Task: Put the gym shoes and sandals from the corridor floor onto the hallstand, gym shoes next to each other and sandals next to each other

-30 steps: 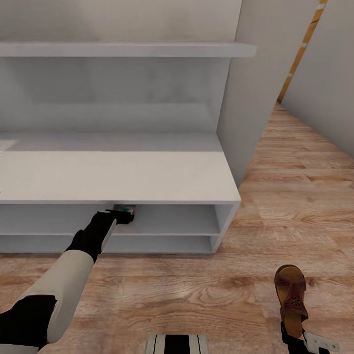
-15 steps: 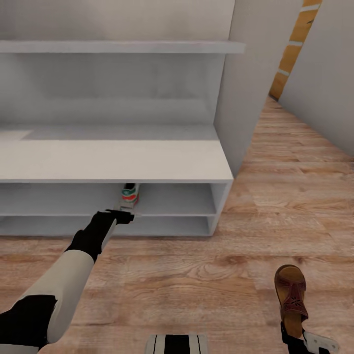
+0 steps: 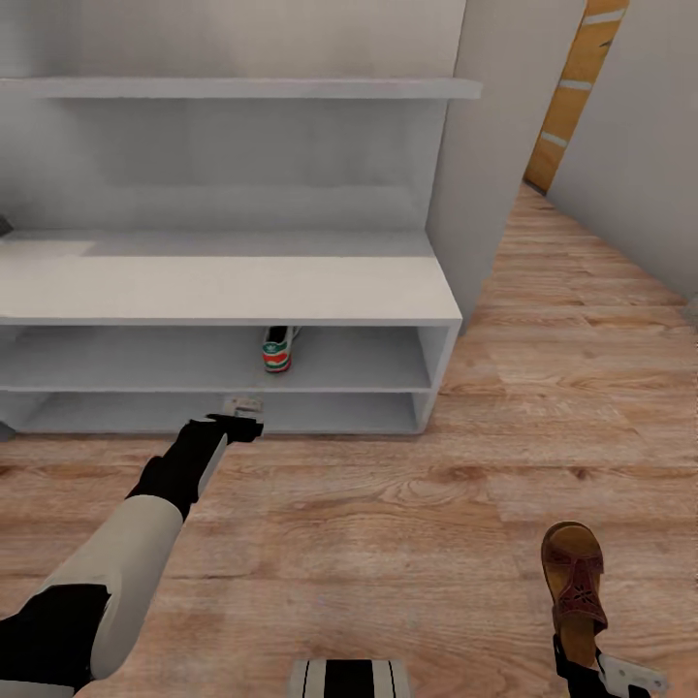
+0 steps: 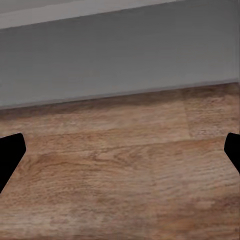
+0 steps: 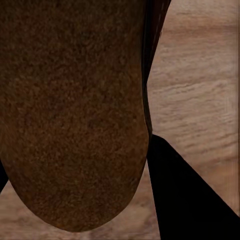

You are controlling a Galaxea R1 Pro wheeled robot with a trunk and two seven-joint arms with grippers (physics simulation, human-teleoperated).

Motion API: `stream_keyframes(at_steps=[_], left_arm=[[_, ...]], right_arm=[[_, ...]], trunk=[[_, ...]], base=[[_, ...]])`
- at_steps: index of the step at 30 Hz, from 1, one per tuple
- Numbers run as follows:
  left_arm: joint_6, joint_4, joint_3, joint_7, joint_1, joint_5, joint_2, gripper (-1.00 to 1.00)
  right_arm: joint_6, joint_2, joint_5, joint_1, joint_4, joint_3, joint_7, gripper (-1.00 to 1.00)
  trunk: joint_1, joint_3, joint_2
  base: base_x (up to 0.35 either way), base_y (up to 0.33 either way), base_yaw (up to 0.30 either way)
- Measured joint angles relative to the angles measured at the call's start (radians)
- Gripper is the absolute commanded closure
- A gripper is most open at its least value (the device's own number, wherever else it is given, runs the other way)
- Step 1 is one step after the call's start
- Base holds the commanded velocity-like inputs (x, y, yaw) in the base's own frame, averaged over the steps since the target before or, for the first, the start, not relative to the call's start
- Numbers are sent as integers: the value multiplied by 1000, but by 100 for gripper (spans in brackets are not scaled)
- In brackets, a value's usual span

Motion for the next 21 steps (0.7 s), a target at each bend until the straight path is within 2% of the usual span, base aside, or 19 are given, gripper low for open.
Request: stream_keyframes(at_steps=[2, 5, 9, 12, 13, 15, 21], left_arm=[[-54, 0, 3, -3, 29, 2, 0, -100], [-183, 0, 6, -5, 133, 6, 1, -100], [-272, 0, 14, -8, 234, 24, 3, -100], [-364, 0, 20, -9, 332, 40, 5, -100], [-418, 1, 21, -10, 389, 43, 6, -100], [-477, 1, 22, -13, 463, 46, 7, -100], [-604, 7, 22, -56, 603, 47, 15, -100]], right_arm=[[0, 0, 0, 0, 0, 0, 0, 100], [0, 0, 1, 0, 0, 0, 0, 100], [0, 1, 1, 0, 0, 1, 0, 100], [0, 1, 0, 0, 0, 1, -1, 100], [0, 1, 1, 0, 0, 1, -1, 100], [0, 1, 1, 0, 0, 1, -1, 100], [0, 2, 1, 0, 0, 2, 0, 100]], trunk=[[0, 0, 0], [0, 0, 0], [0, 0, 0], [0, 0, 0], [-1, 0, 0], [-1, 0, 0], [-1, 0, 0]], base=[[-334, 128, 0], [-325, 120, 0], [-249, 95, 0], [-71, 28, 0], [-23, 9, 0], [-13, 5, 0], [-4, 1, 0]])
